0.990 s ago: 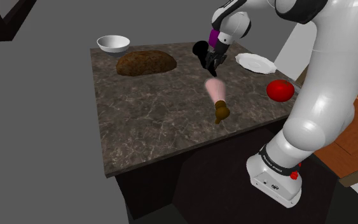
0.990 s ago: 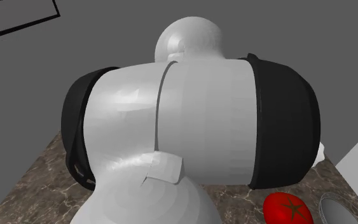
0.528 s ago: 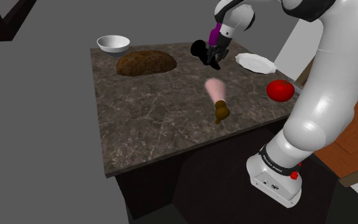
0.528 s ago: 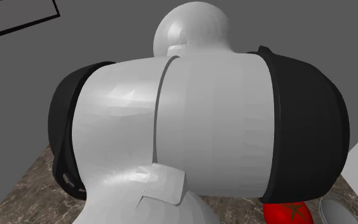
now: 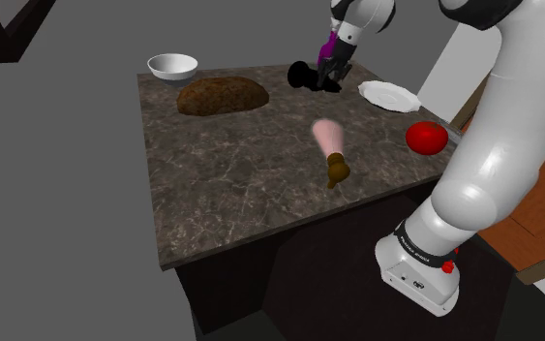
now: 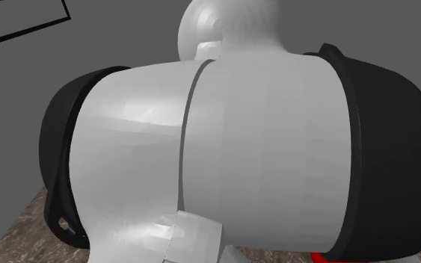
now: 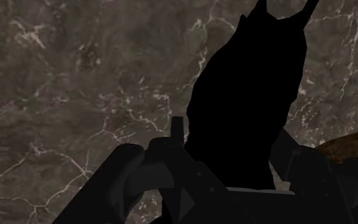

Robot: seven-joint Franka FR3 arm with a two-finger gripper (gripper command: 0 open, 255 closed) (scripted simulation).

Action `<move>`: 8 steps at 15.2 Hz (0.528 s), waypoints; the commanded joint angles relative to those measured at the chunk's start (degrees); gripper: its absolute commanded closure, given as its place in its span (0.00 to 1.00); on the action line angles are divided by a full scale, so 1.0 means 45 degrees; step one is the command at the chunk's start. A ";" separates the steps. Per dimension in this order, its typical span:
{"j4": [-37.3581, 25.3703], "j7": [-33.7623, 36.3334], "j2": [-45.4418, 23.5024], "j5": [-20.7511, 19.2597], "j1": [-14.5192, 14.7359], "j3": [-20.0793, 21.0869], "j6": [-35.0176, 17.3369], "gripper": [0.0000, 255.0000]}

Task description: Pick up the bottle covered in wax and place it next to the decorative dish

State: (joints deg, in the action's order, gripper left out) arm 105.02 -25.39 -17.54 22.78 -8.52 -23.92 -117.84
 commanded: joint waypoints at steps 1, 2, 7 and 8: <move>-0.0083 0.0120 0.0209 -0.0131 0.0031 -0.0043 0.0250 1.00; -0.0165 0.0178 0.0278 -0.0185 0.0038 -0.0060 0.0386 1.00; -0.0622 0.0457 0.0588 -0.0430 0.0064 -0.0132 0.1084 1.00; -0.0723 0.0510 0.0643 -0.0474 0.0067 -0.0145 0.1227 1.00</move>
State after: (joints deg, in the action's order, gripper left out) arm 102.25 -23.32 -14.92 20.84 -8.23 -24.51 -112.97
